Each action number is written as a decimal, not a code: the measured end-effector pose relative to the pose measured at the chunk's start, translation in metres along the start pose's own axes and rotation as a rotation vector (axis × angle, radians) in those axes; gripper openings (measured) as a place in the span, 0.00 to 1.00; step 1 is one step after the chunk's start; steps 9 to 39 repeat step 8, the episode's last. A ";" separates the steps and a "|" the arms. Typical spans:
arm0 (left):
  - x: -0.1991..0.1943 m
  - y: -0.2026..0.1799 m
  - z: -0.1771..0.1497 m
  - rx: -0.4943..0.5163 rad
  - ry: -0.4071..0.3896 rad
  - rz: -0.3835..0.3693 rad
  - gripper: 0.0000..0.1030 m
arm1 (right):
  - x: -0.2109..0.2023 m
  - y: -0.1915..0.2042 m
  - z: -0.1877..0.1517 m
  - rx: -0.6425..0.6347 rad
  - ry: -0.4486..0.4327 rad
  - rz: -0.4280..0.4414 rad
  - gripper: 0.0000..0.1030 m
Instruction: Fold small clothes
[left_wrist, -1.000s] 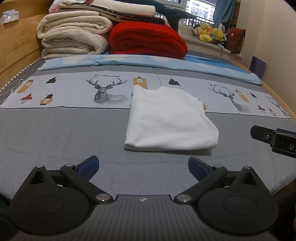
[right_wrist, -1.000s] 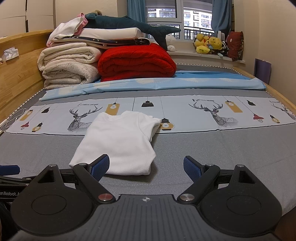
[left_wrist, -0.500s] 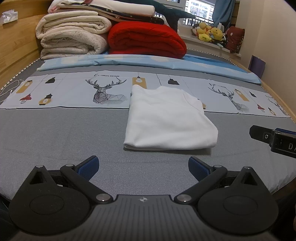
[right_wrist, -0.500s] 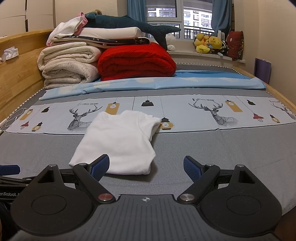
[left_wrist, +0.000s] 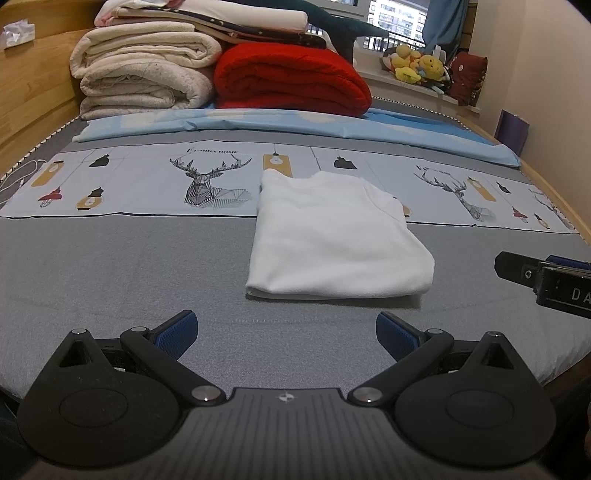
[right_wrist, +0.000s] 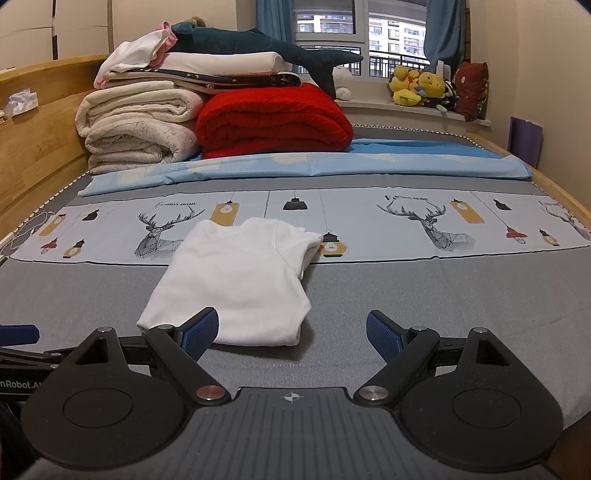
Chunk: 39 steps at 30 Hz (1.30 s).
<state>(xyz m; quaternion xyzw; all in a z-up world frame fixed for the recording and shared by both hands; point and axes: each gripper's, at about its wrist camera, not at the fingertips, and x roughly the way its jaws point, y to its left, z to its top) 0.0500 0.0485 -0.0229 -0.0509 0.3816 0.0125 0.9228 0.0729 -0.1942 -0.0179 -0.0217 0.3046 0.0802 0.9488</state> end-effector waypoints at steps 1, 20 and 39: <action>0.000 0.000 0.000 0.002 -0.001 -0.002 1.00 | 0.000 0.000 0.000 0.000 0.001 0.000 0.85; -0.001 0.001 0.000 0.003 -0.003 -0.006 1.00 | 0.000 0.000 0.000 0.000 0.006 -0.001 0.85; -0.001 0.001 0.000 0.003 -0.003 -0.006 1.00 | 0.000 0.000 0.000 0.000 0.006 -0.001 0.85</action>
